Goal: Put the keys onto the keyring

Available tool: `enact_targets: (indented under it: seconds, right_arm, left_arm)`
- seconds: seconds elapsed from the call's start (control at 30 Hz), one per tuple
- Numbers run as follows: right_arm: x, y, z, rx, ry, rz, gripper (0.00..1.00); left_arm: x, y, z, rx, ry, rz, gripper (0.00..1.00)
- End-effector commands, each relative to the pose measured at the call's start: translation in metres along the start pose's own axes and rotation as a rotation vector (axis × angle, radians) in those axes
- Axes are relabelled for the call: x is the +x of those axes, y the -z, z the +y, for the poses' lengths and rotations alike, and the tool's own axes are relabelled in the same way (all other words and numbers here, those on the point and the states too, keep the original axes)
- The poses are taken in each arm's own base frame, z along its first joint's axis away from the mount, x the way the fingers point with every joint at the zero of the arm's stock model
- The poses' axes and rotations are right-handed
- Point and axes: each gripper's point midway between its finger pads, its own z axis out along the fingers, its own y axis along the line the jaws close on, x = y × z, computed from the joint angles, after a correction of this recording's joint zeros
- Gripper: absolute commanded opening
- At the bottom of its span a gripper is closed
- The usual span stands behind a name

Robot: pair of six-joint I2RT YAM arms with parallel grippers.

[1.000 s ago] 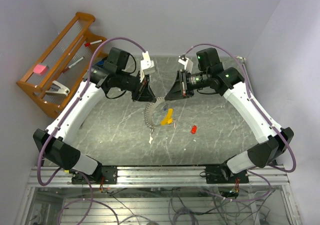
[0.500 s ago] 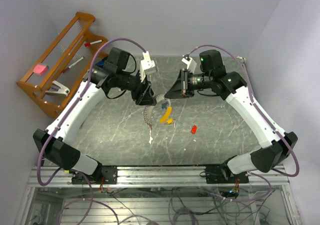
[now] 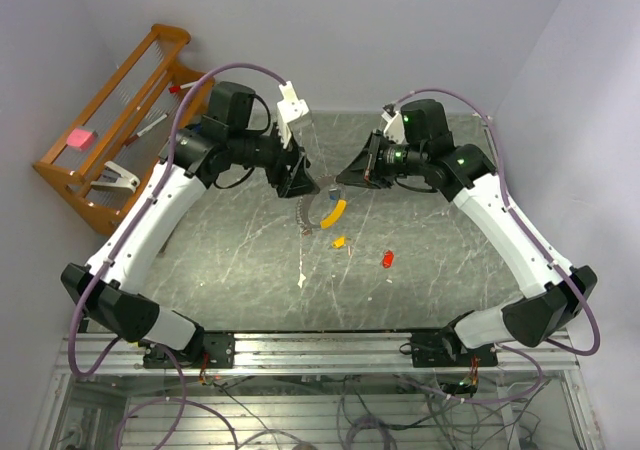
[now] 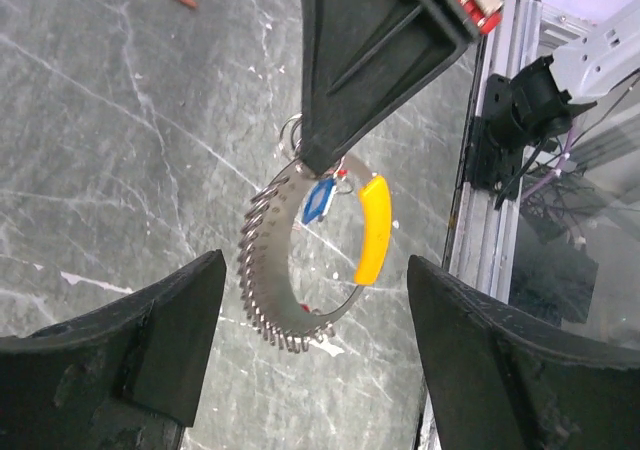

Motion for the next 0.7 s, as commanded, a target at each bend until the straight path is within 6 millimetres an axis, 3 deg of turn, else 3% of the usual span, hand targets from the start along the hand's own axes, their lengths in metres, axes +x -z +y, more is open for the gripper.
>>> enact_targets:
  seconds: [0.0, 0.17, 0.43, 0.67]
  right_arm:
    - [-0.018, 0.002, 0.007, 0.024, -0.022, -0.084, 0.0]
    - [-0.021, -0.002, 0.008, 0.042, -0.045, -0.128, 0.0]
    - [-0.033, -0.003, 0.012, 0.063, -0.084, -0.214, 0.0]
    - [-0.039, -0.004, 0.023, 0.041, -0.077, -0.238, 0.0]
  left_arm:
    - [-0.021, -0.014, -0.005, 0.01, 0.008, -0.037, 0.84]
    - [-0.019, -0.029, -0.009, -0.035, 0.029, -0.02, 0.81]
    - [-0.01, -0.038, 0.001, -0.115, 0.053, 0.017, 0.6]
    - [-0.006, -0.039, 0.012, -0.18, 0.044, 0.04, 0.53]
